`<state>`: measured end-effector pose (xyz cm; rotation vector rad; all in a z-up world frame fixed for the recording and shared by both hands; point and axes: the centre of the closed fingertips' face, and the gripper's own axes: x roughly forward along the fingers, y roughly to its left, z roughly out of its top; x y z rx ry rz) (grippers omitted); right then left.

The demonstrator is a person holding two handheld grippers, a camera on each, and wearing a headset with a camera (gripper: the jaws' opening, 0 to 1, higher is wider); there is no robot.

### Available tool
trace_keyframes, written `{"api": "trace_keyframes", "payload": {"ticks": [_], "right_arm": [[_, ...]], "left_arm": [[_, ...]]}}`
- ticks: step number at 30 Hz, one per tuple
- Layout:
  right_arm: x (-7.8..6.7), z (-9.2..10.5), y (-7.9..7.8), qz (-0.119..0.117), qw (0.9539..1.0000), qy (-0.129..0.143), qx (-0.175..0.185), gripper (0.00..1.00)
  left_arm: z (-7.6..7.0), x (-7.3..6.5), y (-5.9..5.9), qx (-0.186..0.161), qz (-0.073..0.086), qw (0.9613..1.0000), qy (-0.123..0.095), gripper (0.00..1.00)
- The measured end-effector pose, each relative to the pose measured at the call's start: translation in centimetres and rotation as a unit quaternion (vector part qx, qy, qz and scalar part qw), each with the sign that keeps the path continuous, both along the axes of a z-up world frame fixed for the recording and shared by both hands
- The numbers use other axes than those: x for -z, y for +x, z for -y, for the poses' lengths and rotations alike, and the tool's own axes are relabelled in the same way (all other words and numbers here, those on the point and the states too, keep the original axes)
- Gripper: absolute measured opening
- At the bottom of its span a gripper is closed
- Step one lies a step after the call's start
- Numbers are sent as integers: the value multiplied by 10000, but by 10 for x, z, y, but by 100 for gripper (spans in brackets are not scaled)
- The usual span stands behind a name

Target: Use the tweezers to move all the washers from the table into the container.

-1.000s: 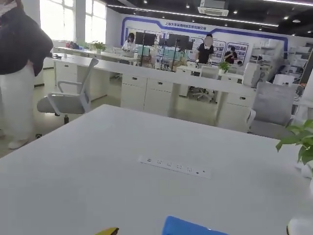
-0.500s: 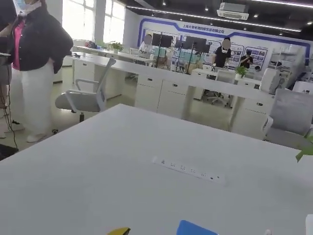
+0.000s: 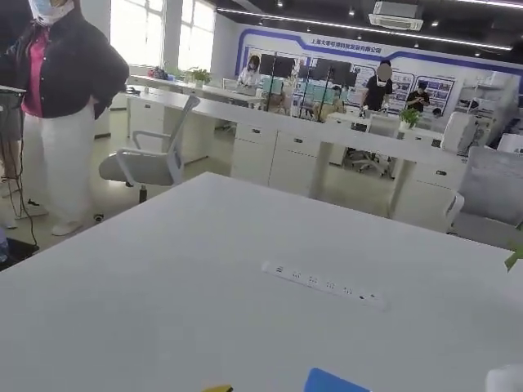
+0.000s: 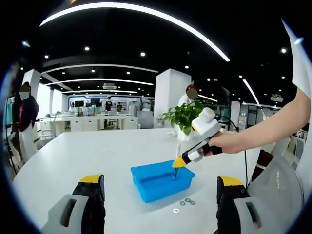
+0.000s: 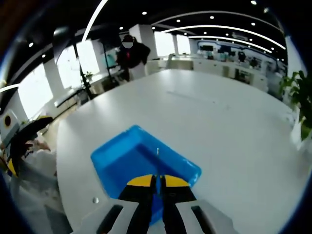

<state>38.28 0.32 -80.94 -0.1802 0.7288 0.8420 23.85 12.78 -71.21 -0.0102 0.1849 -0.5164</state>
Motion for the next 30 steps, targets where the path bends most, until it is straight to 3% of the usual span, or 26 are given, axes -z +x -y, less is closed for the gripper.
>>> {"api": "trace_keyframes", "payload": {"ticks": [6, 16, 22, 30], "right_arm": [[2, -1, -6, 191, 9995, -143, -205, 3], [-9, -5, -11, 479, 9981, -162, -347, 4], [-28, -5, -12, 546, 9981, 102, -262, 4], [-52, -8, -29, 586, 9968, 422, -334, 3]], "left_arm": [[-1, 1, 0, 7, -25, 10000, 2, 96], [-3, 1, 0, -20, -68, 9999, -128, 96], [-3, 2, 0, -16, -83, 9999, -96, 95], [-1, 4, -1, 32, -120, 9999, -58, 95]]}}
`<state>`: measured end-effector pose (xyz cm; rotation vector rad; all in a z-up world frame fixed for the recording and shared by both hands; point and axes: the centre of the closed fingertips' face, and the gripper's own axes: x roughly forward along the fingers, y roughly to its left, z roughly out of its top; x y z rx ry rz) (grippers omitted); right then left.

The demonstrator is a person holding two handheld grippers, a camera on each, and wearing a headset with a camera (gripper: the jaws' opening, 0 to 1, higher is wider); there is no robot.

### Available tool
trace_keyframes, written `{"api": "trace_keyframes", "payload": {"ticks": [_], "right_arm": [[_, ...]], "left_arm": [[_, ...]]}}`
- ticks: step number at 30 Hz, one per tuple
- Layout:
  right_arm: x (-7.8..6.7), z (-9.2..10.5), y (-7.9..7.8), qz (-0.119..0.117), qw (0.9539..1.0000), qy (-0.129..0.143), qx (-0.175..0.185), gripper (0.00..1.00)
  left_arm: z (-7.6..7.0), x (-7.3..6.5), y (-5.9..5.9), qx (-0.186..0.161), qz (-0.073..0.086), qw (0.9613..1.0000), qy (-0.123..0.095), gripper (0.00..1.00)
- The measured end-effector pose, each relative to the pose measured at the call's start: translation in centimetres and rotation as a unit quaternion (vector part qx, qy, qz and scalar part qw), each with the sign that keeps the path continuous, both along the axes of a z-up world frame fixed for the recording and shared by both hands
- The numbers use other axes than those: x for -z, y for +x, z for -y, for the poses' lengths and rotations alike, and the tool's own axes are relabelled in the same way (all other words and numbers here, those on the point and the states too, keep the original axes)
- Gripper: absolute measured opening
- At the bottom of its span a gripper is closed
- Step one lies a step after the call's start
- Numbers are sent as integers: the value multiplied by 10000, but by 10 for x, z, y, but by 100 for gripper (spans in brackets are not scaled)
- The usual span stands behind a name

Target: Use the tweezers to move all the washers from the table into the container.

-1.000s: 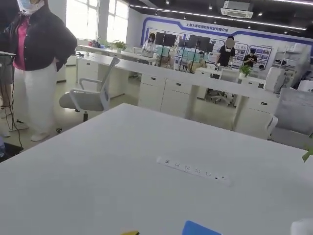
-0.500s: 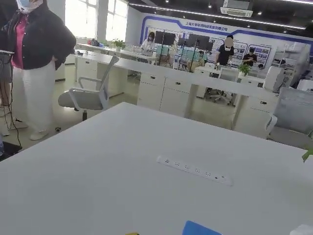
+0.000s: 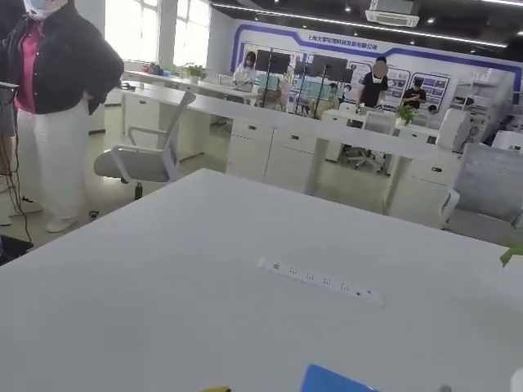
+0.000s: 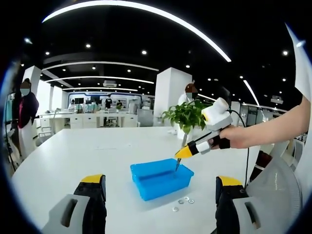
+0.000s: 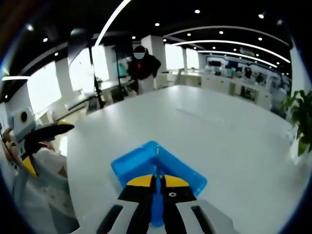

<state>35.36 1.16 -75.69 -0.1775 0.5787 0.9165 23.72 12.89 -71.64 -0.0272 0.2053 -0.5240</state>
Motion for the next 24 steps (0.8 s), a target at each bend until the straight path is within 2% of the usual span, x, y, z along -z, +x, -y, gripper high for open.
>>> {"api": "trace_keyframes", "payload": {"ticks": [7, 13, 16, 19, 21, 24], "right_arm": [[-11, -7, -23, -32, 9999, 123, -101, 3], [-8, -18, -51, -304, 9988, 293, -235, 2], [-1, -20, -62, -451, 9981, 293, -287, 2], [17, -16, -68, -608, 9978, 100, -250, 2], [29, -13, -72, -808, 9965, 81, -173, 3], [41, -12, -77, -944, 9954, 58, -127, 3]], "left_arm": [[0, 1, 0, 3, -12, 10000, 5, 95], [2, 3, -1, 56, -63, 10000, 53, 94], [3, 5, -1, 83, -86, 9999, 90, 94], [3, 6, -1, 104, -116, 9998, 118, 93], [3, 7, -1, 112, -125, 9998, 132, 93], [3, 8, -1, 117, -145, 9997, 155, 93]]}}
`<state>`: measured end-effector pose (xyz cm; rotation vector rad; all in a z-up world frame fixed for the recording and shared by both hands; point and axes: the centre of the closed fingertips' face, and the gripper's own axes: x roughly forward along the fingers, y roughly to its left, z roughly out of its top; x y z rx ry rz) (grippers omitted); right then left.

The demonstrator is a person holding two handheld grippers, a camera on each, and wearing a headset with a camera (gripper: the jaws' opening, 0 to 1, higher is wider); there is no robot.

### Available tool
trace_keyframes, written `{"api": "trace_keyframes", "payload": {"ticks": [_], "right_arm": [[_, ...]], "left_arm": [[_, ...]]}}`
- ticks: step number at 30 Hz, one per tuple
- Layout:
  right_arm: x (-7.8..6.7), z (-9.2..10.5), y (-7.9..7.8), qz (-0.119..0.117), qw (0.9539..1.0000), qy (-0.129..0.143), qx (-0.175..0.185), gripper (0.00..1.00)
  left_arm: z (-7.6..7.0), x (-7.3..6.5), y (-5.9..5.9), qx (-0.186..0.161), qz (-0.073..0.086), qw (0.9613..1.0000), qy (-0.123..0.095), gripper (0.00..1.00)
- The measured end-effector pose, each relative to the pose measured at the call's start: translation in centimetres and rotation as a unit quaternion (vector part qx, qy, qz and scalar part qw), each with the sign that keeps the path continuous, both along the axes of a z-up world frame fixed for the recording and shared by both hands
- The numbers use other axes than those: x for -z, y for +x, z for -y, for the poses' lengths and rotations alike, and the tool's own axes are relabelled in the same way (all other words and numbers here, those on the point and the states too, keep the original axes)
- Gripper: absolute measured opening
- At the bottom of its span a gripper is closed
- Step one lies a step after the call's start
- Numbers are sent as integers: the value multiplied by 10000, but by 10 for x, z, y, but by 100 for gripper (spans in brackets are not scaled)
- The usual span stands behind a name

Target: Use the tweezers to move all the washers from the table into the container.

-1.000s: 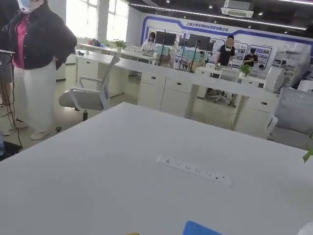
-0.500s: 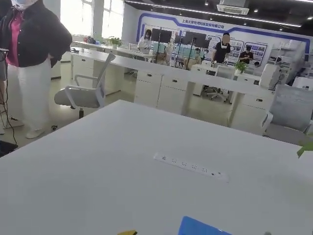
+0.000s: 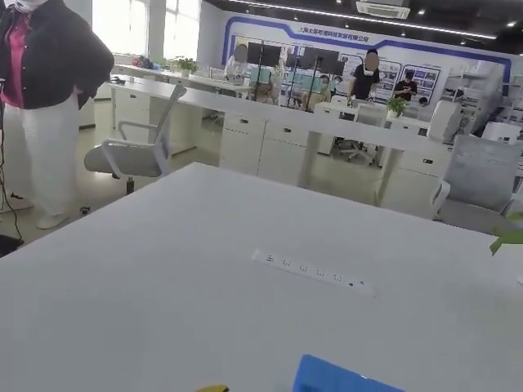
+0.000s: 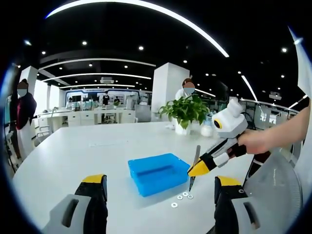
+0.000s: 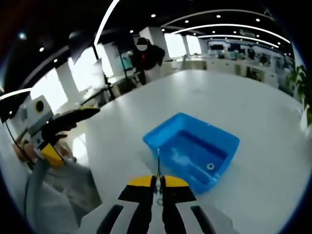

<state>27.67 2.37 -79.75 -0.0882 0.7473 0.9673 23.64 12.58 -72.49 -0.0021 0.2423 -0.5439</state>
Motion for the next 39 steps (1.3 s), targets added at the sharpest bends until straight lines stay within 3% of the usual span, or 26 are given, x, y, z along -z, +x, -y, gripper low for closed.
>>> {"api": "trace_keyframes", "payload": {"ticks": [3, 9, 11, 18, 27, 32, 34, 39], "right_arm": [[10, 1, -3, -96, 9999, -44, 44, 3], [15, 0, -6, -147, 9999, -62, 34, 3], [18, 0, -8, -62, 9998, -194, -61, 3], [16, -2, -10, 34, 9997, -222, -118, 3], [15, 0, -14, 348, 9988, -331, -130, 4], [14, 1, -12, 291, 9993, -212, -50, 4], [18, 2, -12, 345, 9988, -319, -106, 4], [18, 0, -14, 361, 9988, -290, -181, 4]], "left_arm": [[0, 2, 0, 11, -28, 10000, 26, 93], [0, 5, 0, 37, -69, 9999, 79, 92], [1, 6, 0, 47, -78, 9999, 100, 92], [1, 7, -1, 62, -102, 9998, 137, 92], [2, 8, -1, 62, -123, 9998, 174, 92], [2, 10, -2, 98, -163, 9996, 190, 91], [2, 10, -2, 104, -164, 9996, 199, 91], [2, 11, -2, 94, -188, 9996, 193, 91]]}}
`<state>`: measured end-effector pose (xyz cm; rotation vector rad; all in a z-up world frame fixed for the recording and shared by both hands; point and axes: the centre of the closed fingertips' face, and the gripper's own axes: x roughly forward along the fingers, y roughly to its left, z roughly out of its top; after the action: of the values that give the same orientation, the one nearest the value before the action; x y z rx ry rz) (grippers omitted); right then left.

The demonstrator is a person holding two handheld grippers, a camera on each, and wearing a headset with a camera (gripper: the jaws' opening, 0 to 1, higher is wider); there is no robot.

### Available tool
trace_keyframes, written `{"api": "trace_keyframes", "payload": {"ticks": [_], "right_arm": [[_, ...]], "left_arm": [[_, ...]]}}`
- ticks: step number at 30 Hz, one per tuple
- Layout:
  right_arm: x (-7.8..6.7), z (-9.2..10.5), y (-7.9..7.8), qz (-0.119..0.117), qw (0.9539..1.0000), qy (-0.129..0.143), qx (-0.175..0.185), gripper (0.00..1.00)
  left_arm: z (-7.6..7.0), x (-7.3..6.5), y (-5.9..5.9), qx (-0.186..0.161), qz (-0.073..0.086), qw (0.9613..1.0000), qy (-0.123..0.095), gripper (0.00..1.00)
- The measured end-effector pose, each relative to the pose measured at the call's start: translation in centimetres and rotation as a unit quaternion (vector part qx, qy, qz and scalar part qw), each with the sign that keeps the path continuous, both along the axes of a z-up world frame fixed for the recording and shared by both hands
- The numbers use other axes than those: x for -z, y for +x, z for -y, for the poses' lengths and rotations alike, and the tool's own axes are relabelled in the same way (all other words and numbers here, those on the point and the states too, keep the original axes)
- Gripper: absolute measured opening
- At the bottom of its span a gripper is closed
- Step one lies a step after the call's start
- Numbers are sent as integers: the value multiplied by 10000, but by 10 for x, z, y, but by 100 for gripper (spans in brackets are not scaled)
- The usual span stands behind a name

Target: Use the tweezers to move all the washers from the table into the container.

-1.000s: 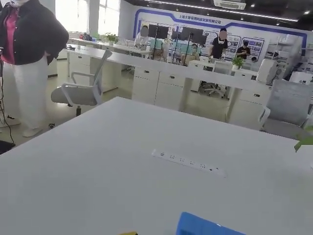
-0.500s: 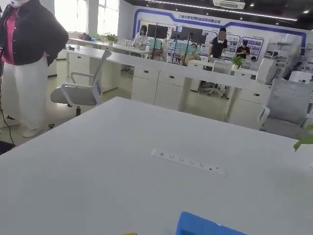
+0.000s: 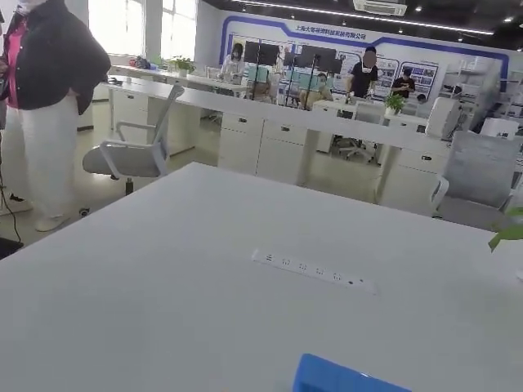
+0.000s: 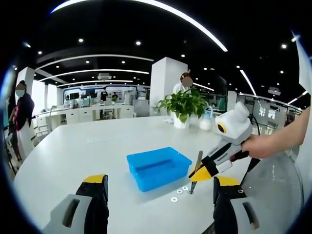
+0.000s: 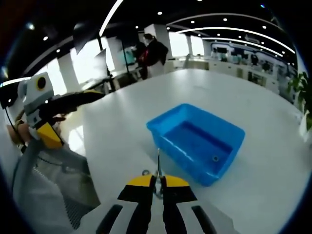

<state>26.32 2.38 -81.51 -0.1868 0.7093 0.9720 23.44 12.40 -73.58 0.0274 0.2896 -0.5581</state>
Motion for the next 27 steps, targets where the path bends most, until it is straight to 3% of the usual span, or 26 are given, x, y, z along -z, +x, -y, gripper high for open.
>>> {"api": "trace_keyframes", "payload": {"ticks": [4, 9, 13, 18, 22, 27], "right_arm": [[-1, -3, -6, 65, 9998, -67, -167, 4], [0, -5, -12, 468, 9966, -424, -531, 4], [1, -3, -16, 518, 9949, -618, -609, 3], [-1, -1, -12, 357, 9978, -423, -354, 3], [-16, -1, -8, 165, 9998, -41, -111, 3], [-30, 5, 2, 197, 9998, -59, -35, 3]], "left_arm": [[0, 0, 0, -2, -8, 10000, -16, 91], [1, 1, -1, 16, -15, 10000, 20, 91], [1, 1, -1, 22, -26, 10000, 15, 91], [1, 1, -1, 49, -34, 10000, 12, 91], [1, 1, -1, 54, -41, 10000, 30, 91], [1, 1, -1, 41, -27, 10000, 7, 90]]}}
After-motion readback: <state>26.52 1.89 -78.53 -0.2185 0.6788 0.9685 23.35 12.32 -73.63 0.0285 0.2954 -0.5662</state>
